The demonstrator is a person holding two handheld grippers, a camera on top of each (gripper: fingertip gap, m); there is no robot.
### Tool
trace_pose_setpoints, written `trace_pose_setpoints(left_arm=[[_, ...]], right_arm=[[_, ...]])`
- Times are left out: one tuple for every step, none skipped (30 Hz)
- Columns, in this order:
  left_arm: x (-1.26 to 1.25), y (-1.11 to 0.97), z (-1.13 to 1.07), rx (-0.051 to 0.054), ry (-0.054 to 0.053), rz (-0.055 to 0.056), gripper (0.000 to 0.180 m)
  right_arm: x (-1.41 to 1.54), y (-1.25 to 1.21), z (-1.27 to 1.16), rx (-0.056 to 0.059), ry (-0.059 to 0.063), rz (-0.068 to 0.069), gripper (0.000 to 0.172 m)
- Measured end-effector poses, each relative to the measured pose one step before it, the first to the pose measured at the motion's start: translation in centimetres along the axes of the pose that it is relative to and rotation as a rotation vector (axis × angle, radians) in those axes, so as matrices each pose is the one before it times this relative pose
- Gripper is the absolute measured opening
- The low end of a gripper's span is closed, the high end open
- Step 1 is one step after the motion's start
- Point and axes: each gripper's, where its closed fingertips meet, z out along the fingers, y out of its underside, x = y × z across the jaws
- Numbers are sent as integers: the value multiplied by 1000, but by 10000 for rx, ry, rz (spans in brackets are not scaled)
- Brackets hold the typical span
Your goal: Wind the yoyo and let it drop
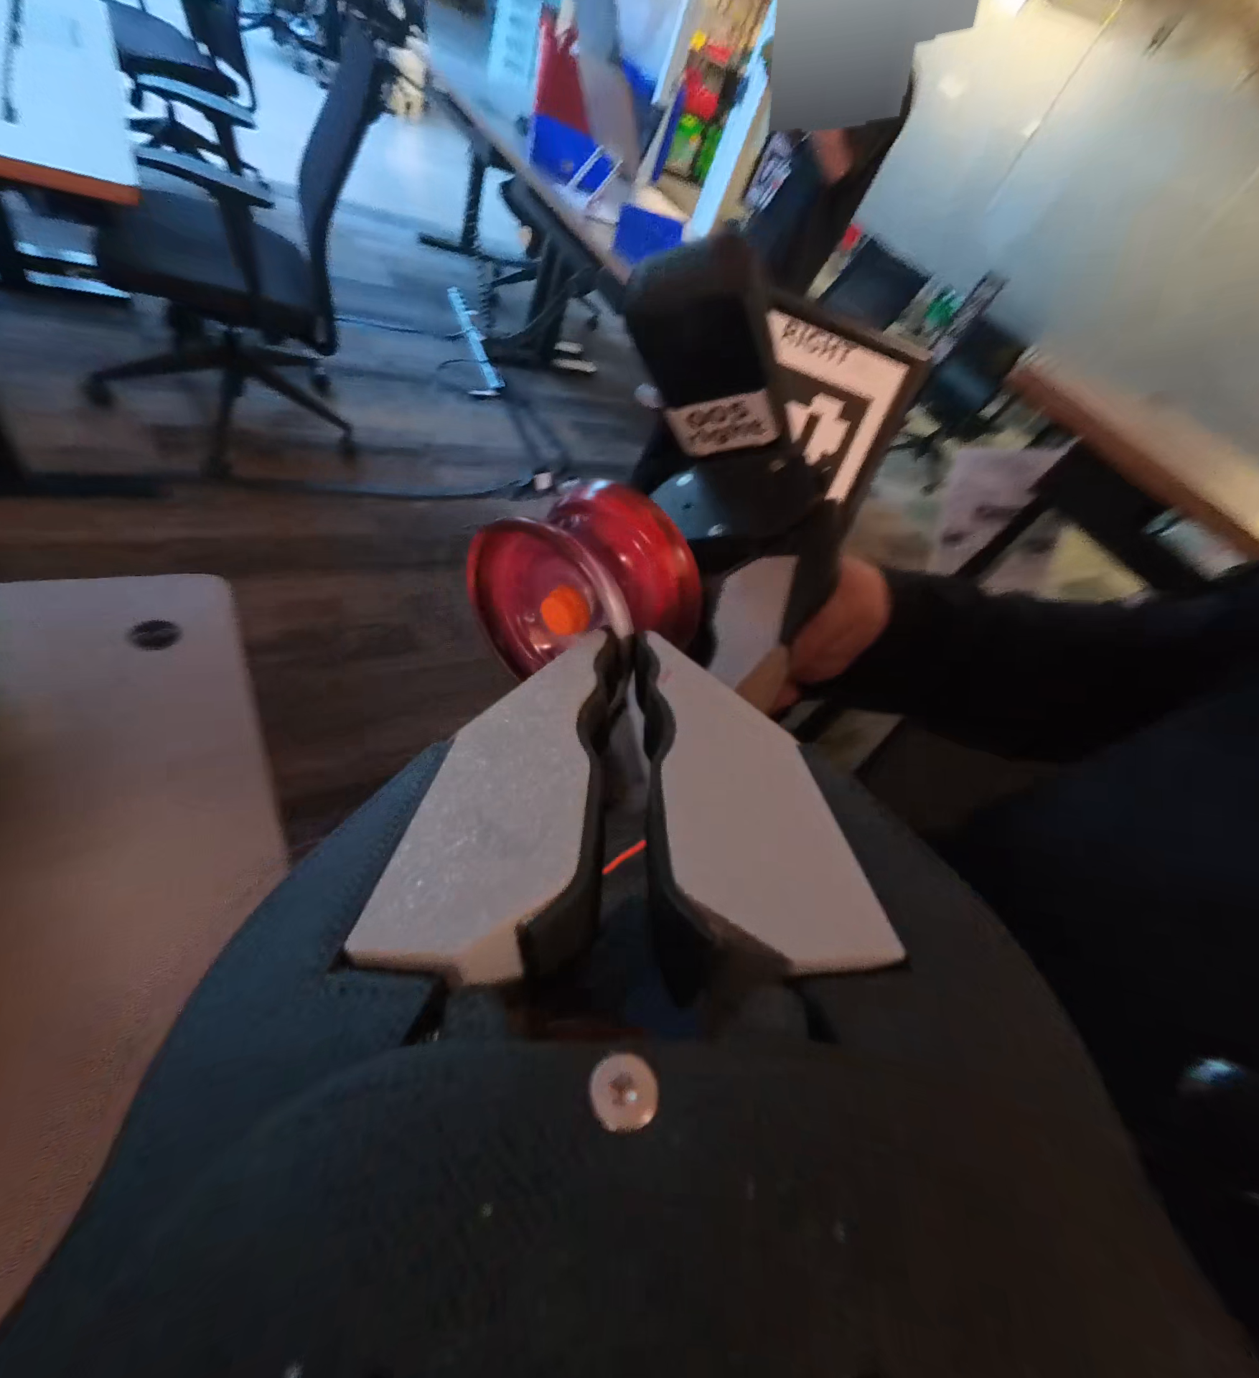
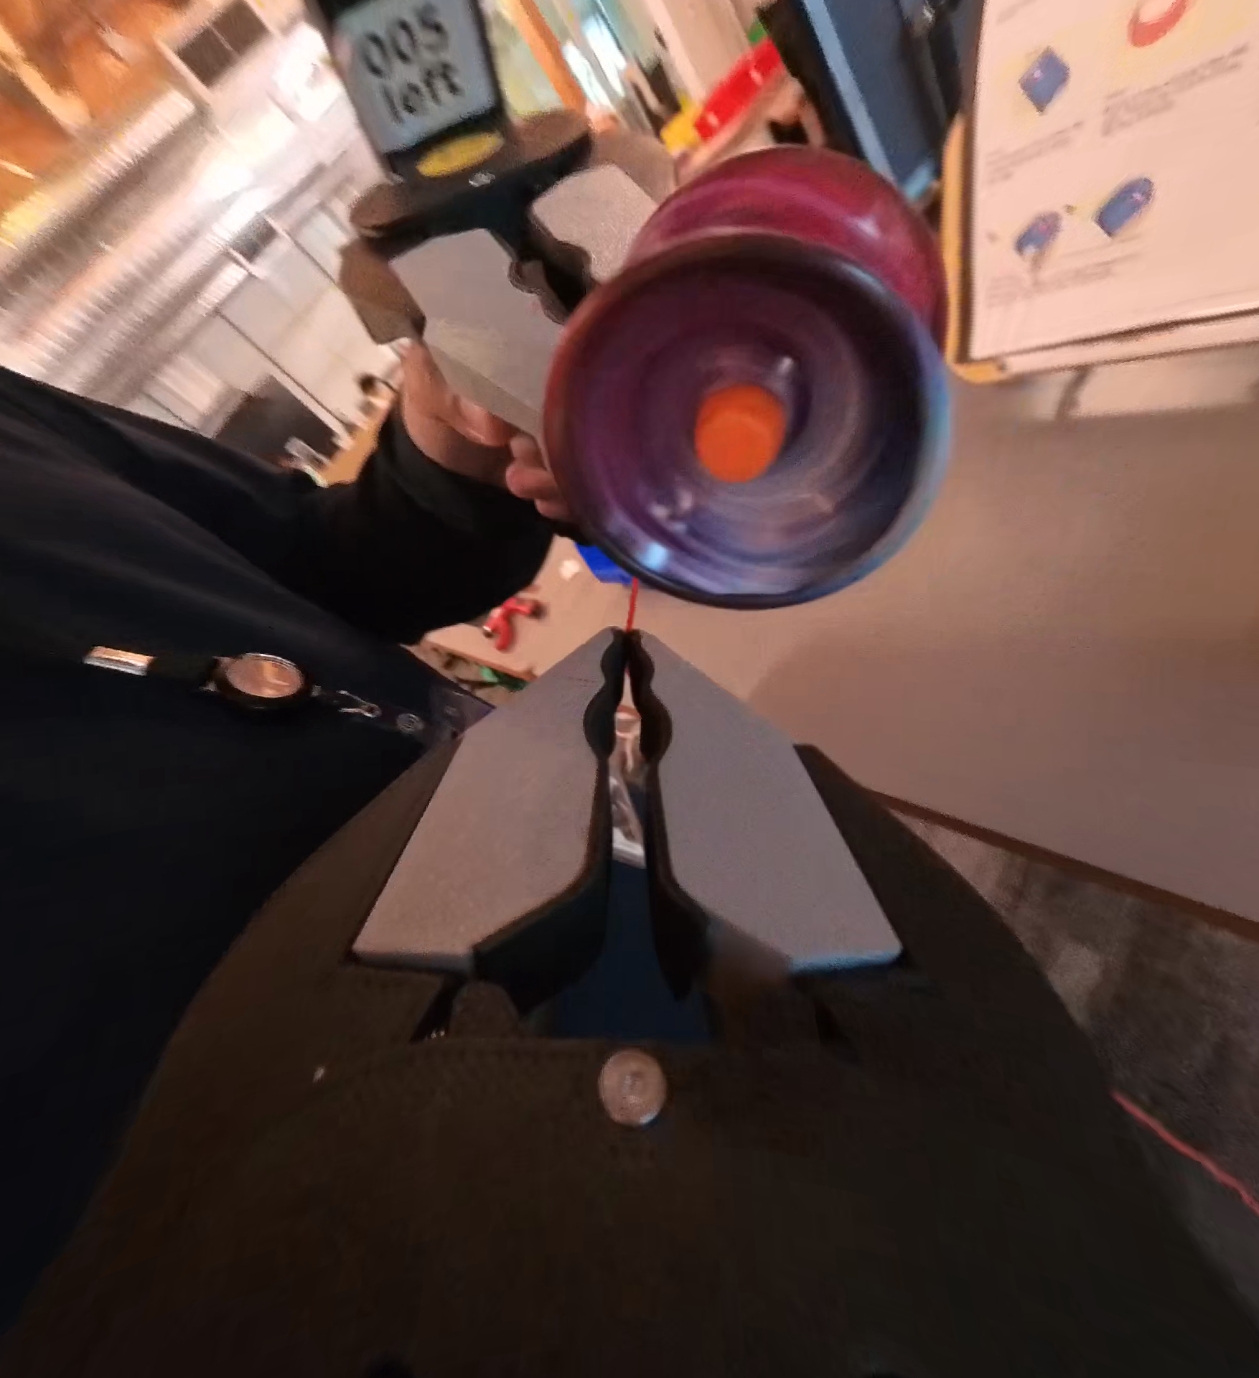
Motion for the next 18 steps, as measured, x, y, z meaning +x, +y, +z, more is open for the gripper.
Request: trace_pose_setpoints(left_arm=[[382, -269, -294, 167, 354, -330, 1], [434, -243, -249, 152, 356, -261, 1], [441, -235, -216, 153, 328, -226, 1], [346, -164, -133, 101, 255, -177, 1], [161, -44, -47, 9, 105, -93, 1], [-5, 10, 5, -37, -45, 31, 1], [118, 66, 35, -107, 11, 76, 1], [363, 21, 58, -104, 149, 60, 1], [455, 4, 27, -101, 179, 94, 1], [290, 209, 31, -235, 64, 143, 1], [136, 404, 21, -345, -29, 201, 1], [175, 374, -33, -284, 0, 203, 2], [241, 448, -58, -308, 83, 148, 2], [149, 523, -91, -323, 53, 108, 2], [67, 585, -114, -354, 6, 102, 1], [56, 725, -85, -452, 8, 61, 2], [60, 887, -24, -586, 2, 47, 1], [42, 779, 49, -546, -60, 177, 1]], right_arm=[[-59, -104, 78, 190, -162, 1, 0], [-133, 34, 95, 71, -153, -95, 0], [-276, 188, 131, -66, -185, -178, 0], [-59, 226, 151, -118, -6, -209, 0], [125, 242, 155, -158, 134, -244, 0], [217, 335, 144, -228, 182, -242, 0], [498, 430, 103, -303, 317, -191, 0], [748, 553, 50, -366, 429, -180, 0], [808, 580, -25, -356, 416, -169, 0], [728, 405, -142, -219, 314, -82, 0], [679, 185, -310, -91, 243, 25, 0], [705, 63, -490, -37, 246, 86, 0], [694, -64, -646, 4, 267, 66, 0], [620, -150, -762, 13, 285, -7, 0], [441, -135, -815, -21, 229, -34, 0], [225, -127, -798, -53, 130, -7, 0], [7, -232, -736, 1, 35, 8, 0], [-236, -350, -625, 52, -68, -7, 0]])
